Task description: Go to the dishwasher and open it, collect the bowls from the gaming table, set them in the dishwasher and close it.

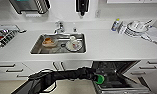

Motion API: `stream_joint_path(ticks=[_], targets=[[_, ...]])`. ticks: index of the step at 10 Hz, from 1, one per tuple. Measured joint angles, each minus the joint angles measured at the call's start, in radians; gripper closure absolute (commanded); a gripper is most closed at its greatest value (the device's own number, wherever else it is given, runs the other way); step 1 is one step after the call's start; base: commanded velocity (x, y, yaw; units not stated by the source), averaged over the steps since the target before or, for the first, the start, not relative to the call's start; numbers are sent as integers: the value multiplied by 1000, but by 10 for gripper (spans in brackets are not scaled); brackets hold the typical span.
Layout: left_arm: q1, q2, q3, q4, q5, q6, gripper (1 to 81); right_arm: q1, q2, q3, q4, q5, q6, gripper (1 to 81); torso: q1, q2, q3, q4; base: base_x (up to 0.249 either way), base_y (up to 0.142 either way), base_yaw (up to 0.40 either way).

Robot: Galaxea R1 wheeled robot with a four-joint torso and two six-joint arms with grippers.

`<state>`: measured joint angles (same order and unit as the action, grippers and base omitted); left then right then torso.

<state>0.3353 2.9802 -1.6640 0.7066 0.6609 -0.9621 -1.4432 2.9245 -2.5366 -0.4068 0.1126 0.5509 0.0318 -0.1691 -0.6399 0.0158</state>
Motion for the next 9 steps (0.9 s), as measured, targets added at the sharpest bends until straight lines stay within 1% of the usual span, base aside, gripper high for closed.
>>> stream_joint_path(ticks=[3, 4, 6, 7, 9], targets=[[-57, 64, -51, -11, 0, 0, 811, 0, 1, 2, 0, 0, 0, 811, 0, 0, -1, 0, 0, 0, 0], [-65, 86, -57, -12, 1, 0, 811, 4, 2, 2, 0, 0, 0, 811, 0, 0, -11, 0, 0, 0, 0], [-66, 139, -59, -16, -6, 0, 811, 11, 2, 7, 2, 3, 0, 811, 0, 0, -52, 0, 0, 0, 0], [-65, 139, -60, -18, -6, 0, 811, 11, 2, 9, 2, 2, 0, 811, 0, 0, -68, 0, 0, 0, 0], [-66, 137, -74, -17, 0, 0, 811, 17, 2, 9, 2, 3, 0, 811, 1, 1, -77, 0, 0, 0, 0]])
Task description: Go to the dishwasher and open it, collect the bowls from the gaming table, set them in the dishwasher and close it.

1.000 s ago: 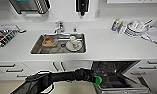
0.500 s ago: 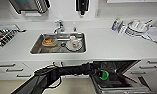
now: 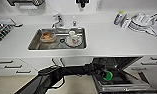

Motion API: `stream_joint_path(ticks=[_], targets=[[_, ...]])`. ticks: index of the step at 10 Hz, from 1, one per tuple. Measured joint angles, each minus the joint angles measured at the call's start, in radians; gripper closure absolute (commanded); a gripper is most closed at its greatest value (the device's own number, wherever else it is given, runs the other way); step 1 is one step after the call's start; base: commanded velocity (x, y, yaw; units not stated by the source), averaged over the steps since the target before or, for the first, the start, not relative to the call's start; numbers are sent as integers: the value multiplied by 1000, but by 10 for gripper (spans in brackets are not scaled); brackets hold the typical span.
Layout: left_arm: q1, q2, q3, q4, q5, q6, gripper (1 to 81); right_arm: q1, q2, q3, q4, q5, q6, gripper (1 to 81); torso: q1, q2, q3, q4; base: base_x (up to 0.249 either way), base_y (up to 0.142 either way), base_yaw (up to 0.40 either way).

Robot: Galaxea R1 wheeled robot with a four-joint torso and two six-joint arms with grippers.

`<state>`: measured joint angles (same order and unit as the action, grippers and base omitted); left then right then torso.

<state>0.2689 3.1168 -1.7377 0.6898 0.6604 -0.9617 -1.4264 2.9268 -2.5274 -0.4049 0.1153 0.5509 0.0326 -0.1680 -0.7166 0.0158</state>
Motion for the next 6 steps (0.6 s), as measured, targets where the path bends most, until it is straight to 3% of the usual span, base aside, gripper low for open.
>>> stream_joint_path(ticks=[4, 5, 6], targets=[[-2, 34, -41, 1, -4, 7, 811, 5, 0, 1, 1, 5, 0, 811, 0, 0, 0, 0, 0, 0, 0], [-2, 27, -44, 5, -2, 10, 10, 5, 0, 1, 1, 4, 0, 811, 0, 0, 0, 0, 0, 0, 0], [-1, 29, -44, 5, -3, 12, 10, 5, 1, 1, 1, 4, 0, 811, 0, 0, 0, 0, 0, 0, 0]])
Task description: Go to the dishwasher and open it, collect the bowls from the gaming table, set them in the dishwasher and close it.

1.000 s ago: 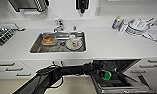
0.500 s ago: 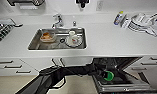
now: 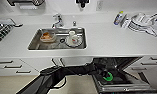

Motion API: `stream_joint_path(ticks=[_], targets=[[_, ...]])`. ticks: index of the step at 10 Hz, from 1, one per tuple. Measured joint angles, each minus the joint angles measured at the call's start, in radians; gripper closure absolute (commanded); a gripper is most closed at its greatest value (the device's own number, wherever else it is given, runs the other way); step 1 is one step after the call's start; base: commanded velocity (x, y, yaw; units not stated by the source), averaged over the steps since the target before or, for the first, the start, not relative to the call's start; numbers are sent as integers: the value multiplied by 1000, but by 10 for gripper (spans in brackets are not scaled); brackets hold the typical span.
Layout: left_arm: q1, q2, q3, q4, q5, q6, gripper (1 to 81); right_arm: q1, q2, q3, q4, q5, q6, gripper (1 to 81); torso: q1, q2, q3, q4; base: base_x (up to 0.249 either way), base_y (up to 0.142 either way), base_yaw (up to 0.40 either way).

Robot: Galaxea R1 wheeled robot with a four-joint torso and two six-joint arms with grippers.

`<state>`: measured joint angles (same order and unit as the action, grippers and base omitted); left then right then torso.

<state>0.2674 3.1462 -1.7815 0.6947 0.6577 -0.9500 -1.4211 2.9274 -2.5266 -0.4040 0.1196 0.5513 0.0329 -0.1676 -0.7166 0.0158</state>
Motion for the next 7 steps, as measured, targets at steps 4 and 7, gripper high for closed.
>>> stream_joint_path(ticks=[4, 7], targets=[[2, 4, 37, -1, -2, 0, 10, 0, 2, 0, 0, 0, 0, 811, 0, 0, 0, 0, 0, 0, 0], [10, -62, 119, -3, 0, 1, 10, 0, 2, 0, 0, 0, 0, 811, 0, 0, 0, 0, 0, 0, 0]])
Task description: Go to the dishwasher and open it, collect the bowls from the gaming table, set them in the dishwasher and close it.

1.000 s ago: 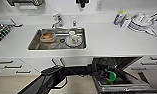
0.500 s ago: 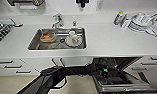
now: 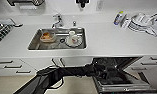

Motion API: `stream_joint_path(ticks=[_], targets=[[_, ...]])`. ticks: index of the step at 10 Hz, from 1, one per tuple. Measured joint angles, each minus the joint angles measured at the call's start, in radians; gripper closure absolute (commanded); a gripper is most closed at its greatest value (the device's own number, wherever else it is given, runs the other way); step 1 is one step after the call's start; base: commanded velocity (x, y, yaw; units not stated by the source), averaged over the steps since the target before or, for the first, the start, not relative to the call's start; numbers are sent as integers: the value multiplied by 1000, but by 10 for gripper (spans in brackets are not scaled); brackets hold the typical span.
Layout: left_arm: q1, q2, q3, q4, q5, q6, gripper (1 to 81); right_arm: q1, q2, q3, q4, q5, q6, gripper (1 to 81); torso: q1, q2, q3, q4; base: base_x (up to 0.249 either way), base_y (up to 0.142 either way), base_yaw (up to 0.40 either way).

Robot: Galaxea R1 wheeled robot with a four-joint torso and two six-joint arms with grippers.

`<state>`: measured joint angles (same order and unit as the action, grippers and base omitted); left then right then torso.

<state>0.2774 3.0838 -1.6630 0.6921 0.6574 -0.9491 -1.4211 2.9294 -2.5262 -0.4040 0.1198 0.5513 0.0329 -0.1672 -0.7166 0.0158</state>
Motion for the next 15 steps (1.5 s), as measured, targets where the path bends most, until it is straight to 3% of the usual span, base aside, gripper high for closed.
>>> stream_joint_path(ticks=[4, 7, 11, 13, 15], targets=[[90, -295, 191, 4, 4, 22, 10, 4, -15, 4, 0, -1, 0, 811, 0, 0, 0, 0, 0, 0, 0], [255, -514, 297, 13, 7, 85, 10, 31, -94, 73, 0, -1, 7, 811, 0, 0, 0, 0, 0, 0, 0], [535, -664, 352, 48, -40, 166, 10, 84, -235, 219, 0, -8, 9, 811, 0, 0, 0, 0, 0, 0, 0], [663, -701, 337, 82, -103, 193, 10, 117, -301, 284, 1, -9, 27, 811, 0, 0, 0, 0, 0, 0, 0], [779, -721, 259, 108, -193, 223, 10, 152, -382, 343, 3, -11, 59, 811, 0, 0, 0, 0, 0, 0, 0]])
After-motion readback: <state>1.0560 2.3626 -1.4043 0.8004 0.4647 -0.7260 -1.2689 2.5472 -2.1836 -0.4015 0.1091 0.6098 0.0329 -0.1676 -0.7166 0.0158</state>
